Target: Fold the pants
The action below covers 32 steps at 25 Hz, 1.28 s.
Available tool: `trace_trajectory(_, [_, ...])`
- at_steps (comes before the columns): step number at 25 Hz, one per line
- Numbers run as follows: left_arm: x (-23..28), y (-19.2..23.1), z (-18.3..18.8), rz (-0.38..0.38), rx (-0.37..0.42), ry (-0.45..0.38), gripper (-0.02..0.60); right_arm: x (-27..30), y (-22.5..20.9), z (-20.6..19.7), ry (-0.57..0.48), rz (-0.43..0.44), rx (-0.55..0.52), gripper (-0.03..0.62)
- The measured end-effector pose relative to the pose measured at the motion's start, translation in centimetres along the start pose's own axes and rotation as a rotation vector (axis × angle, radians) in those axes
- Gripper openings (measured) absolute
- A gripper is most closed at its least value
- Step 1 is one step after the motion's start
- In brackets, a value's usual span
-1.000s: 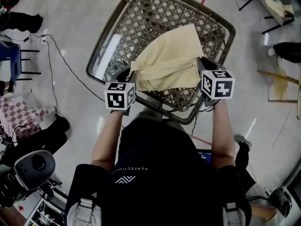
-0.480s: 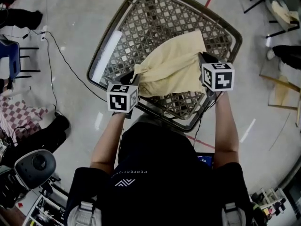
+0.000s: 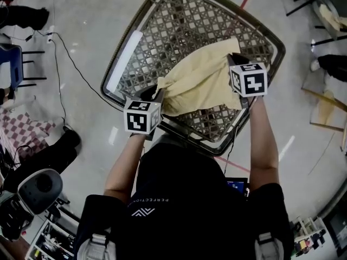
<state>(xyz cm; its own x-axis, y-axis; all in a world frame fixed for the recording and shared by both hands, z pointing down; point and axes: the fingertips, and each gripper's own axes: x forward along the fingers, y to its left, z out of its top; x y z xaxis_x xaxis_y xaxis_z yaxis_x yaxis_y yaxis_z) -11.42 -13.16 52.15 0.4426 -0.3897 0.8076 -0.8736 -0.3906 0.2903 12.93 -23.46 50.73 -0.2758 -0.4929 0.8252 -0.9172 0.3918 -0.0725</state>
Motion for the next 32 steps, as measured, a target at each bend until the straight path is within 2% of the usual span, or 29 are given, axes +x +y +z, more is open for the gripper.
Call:
trace_trajectory(14, [-0.2, 0.5, -0.2, -0.007, -0.047, 0.003, 0.078, 3.7, 0.5, 1.4, 0.017, 0.03, -0.062, 0.049])
trace_trajectory(21, [-0.1, 0.9, 0.8, 0.003, 0.003, -0.012, 0.086, 4.1, 0.2, 1.4, -0.013, 0.03, -0.016, 0.049])
trace_trajectory(27, [-0.7, 1.4, 1.7, 0.028, 0.014, -0.055, 0.115, 3.7, 0.0, 2.0, -0.047, 0.008, 0.002, 0.049])
trace_trajectory(32, [-1.5, 2.1, 2.3, 0.056, 0.007, -0.094, 0.155, 2.9, -1.1, 2.6, -0.094, -0.049, 0.025, 0.05])
